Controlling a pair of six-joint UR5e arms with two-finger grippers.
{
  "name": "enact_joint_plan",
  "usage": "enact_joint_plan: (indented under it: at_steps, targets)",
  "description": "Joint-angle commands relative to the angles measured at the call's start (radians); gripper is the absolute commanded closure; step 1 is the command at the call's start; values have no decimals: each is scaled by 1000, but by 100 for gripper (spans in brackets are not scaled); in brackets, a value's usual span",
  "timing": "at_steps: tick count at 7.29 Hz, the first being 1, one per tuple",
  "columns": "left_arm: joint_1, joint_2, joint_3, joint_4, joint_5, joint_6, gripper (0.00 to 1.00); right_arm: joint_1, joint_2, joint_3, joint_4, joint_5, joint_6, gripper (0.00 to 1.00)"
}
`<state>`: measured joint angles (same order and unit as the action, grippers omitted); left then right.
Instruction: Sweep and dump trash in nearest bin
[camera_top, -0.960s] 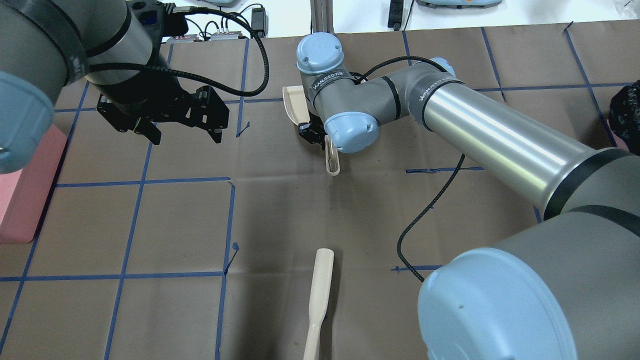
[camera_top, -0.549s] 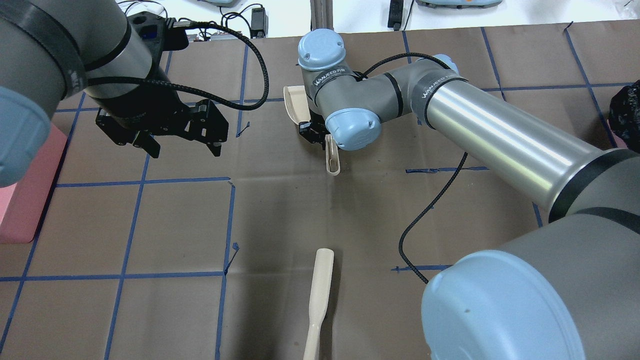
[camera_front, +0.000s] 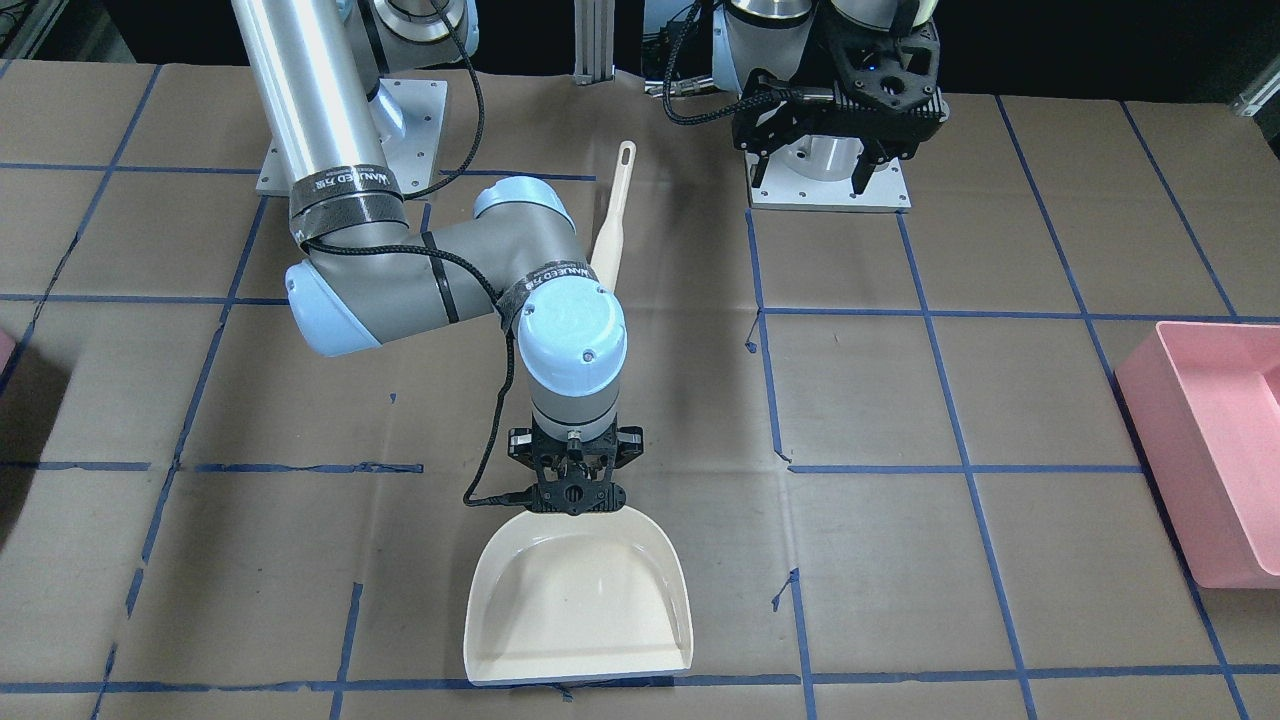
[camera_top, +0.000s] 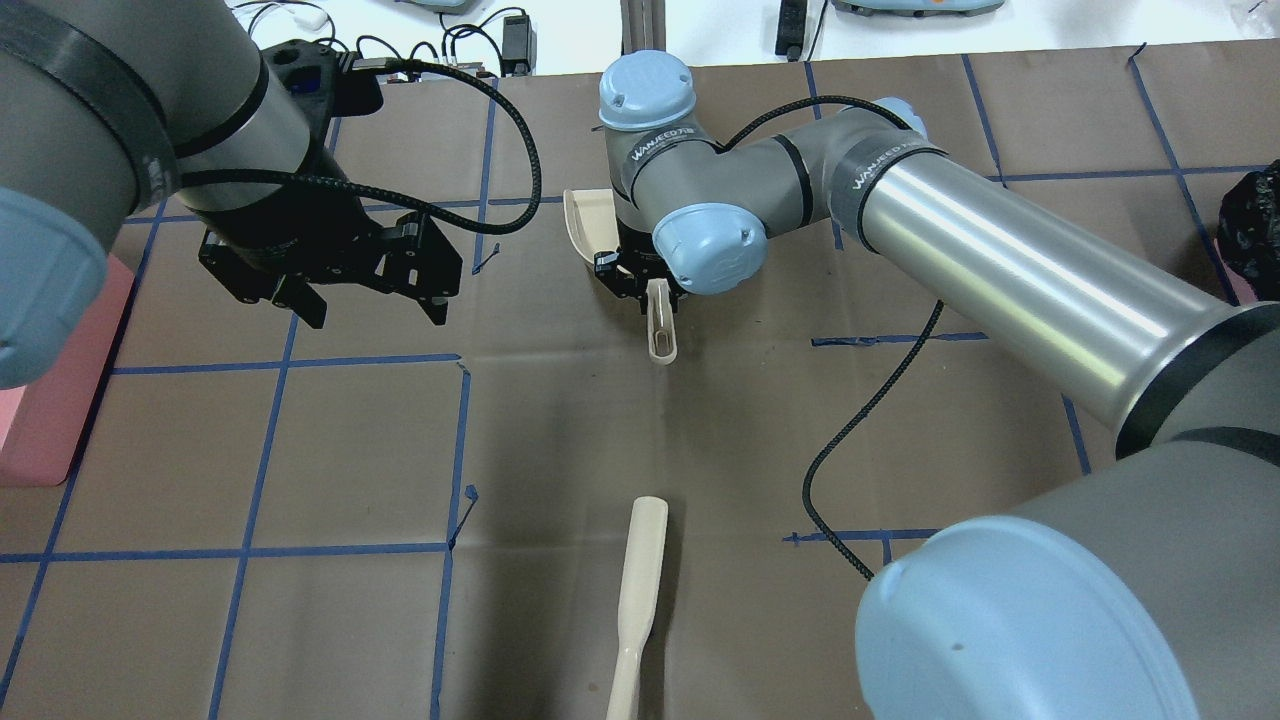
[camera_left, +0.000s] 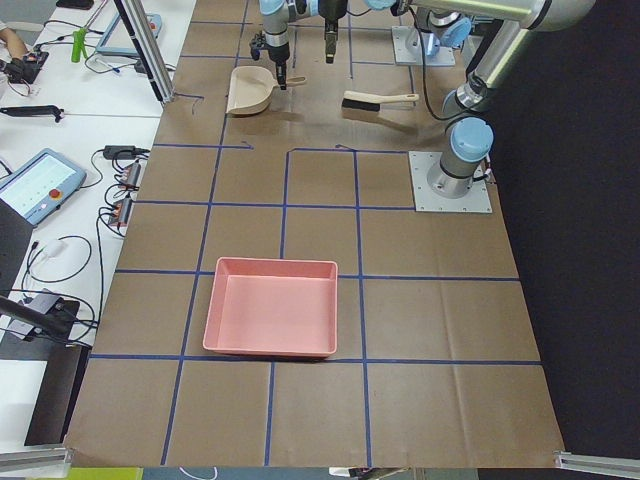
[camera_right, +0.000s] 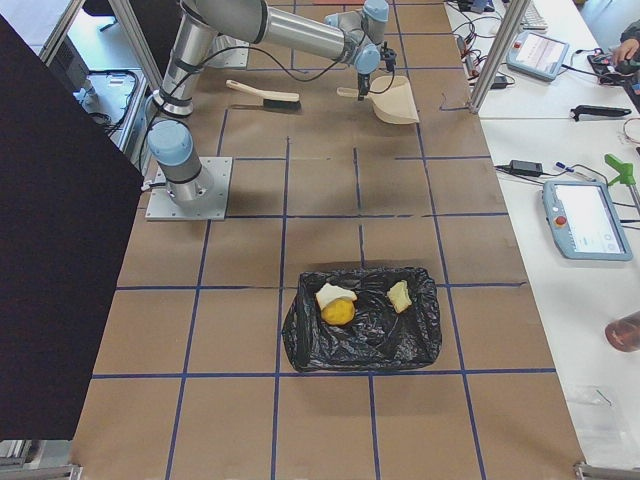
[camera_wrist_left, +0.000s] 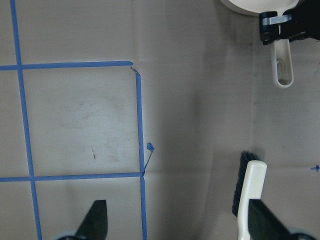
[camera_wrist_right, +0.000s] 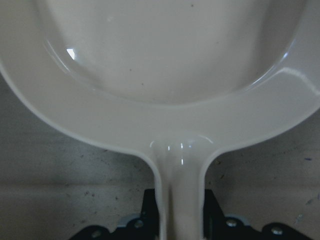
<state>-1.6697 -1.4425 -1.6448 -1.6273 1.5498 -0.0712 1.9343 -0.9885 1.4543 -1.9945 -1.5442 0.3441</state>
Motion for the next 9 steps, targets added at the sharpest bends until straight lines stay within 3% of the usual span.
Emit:
enact_joint_plan:
  at_steps: [1,3,7,9]
  targets:
    - [2,2,-23,10,12,16,0,0,11,-20,-1,9,1,67]
    - [24,13,-24,-3,19,49,0,-1,14,-22,-7,-4,-13,3]
    - [44,34,-27,-32,33,74,0,-35,-39,-23,28,-2,-17,0]
    - [47,36,-26,-17,29,86,0,-119,-174,-11,226,-4,-148,0]
